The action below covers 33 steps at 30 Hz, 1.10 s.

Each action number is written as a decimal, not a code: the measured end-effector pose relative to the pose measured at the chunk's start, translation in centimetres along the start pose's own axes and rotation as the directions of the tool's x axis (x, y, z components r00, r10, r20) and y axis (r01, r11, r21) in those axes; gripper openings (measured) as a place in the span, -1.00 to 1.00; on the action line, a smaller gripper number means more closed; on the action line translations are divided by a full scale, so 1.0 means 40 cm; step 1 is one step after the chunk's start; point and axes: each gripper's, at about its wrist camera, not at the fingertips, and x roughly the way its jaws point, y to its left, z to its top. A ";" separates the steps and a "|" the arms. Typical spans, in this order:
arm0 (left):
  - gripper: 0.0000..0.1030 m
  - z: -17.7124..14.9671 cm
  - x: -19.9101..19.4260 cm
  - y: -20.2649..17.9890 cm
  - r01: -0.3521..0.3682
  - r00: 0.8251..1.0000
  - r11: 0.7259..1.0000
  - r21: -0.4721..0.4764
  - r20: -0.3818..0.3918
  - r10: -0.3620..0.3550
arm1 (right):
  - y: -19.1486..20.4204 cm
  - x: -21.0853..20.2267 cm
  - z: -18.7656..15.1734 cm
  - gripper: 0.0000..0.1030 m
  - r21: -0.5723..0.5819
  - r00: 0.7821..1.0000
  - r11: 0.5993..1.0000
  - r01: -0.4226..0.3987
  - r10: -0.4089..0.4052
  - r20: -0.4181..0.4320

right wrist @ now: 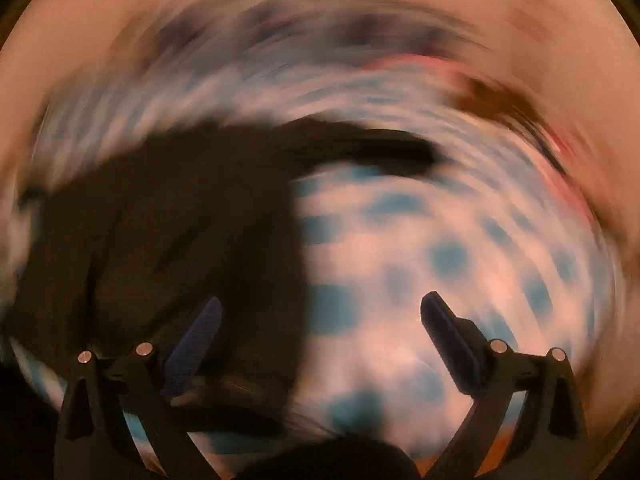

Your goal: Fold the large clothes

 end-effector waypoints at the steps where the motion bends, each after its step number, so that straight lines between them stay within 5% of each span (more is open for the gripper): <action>1: 0.79 0.001 0.005 -0.004 -0.007 1.000 1.000 0.014 -0.010 0.007 | 0.074 0.053 0.021 0.86 -0.122 0.999 0.992 0.015 -0.021 -0.046; 2: 0.80 -0.001 0.015 -0.004 -0.020 1.000 0.999 0.031 -0.022 0.021 | 0.150 0.132 0.025 0.86 -0.271 0.988 0.961 0.049 -0.087 -0.131; 4: 0.80 -0.012 0.062 0.019 -0.111 0.991 0.991 0.074 -0.062 0.115 | 0.167 0.218 -0.009 0.86 -0.380 0.956 0.922 0.077 -0.177 -0.236; 6: 0.80 -0.023 0.121 0.084 -0.115 0.979 0.993 0.013 -0.167 0.116 | 0.078 0.233 -0.046 0.86 -0.360 0.928 0.927 0.106 -0.222 -0.299; 8: 0.81 -0.007 0.124 0.104 -0.096 0.980 0.995 0.007 -0.174 0.096 | -0.034 0.207 -0.064 0.86 -0.276 0.913 0.953 0.129 -0.223 -0.342; 10: 0.81 0.005 0.107 0.098 -0.134 0.979 0.991 0.029 -0.152 0.137 | -0.091 0.172 -0.064 0.86 -0.173 0.914 0.982 0.079 -0.141 -0.380; 12: 0.80 0.013 0.034 0.065 -0.193 0.980 0.980 0.050 -0.034 0.195 | -0.083 0.120 -0.039 0.86 -0.152 0.946 0.987 0.051 -0.097 -0.311; 14: 0.80 0.009 -0.029 0.016 -0.096 0.995 0.993 0.069 0.040 0.094 | -0.039 0.082 -0.008 0.86 -0.144 0.971 0.989 -0.044 0.009 -0.237; 16: 0.81 -0.013 -0.059 -0.070 -0.017 0.998 0.986 0.164 0.059 0.007 | 0.006 0.103 0.011 0.86 -0.117 0.960 0.983 -0.144 0.110 -0.257; 19: 0.81 -0.070 0.033 -0.144 -0.033 0.995 0.947 0.319 -0.078 0.060 | 0.048 0.223 -0.061 0.86 -0.205 0.901 0.972 -0.115 0.015 -0.433; 20: 0.81 -0.094 0.097 -0.130 -0.010 0.982 0.949 0.314 -0.175 0.069 | 0.026 0.233 -0.074 0.86 -0.157 0.899 0.977 -0.146 0.065 -0.432; 22: 0.80 -0.095 0.106 -0.104 -0.003 0.982 0.964 0.264 -0.183 0.053 | -0.064 0.207 -0.054 0.86 0.077 0.874 0.960 -0.270 0.278 -0.399; 24: 0.80 -0.050 0.031 -0.094 0.019 0.996 0.974 0.228 -0.085 0.000 | -0.176 0.143 0.006 0.86 0.271 0.837 0.846 -0.460 0.515 -0.186; 26: 0.80 0.011 -0.025 -0.072 0.041 0.999 0.982 0.183 -0.005 -0.041 | -0.281 0.131 0.062 0.86 0.393 0.820 0.761 -0.516 0.572 -0.031; 30: 0.81 0.147 -0.068 0.012 0.058 0.992 0.998 0.013 0.109 -0.059 | -0.510 0.293 0.155 0.86 0.663 0.675 0.366 -0.653 0.678 0.291; 33: 0.81 0.236 -0.004 0.107 0.059 0.991 0.987 -0.153 0.126 -0.039 | -0.606 0.493 0.162 0.86 0.759 0.610 0.091 -0.644 0.660 0.438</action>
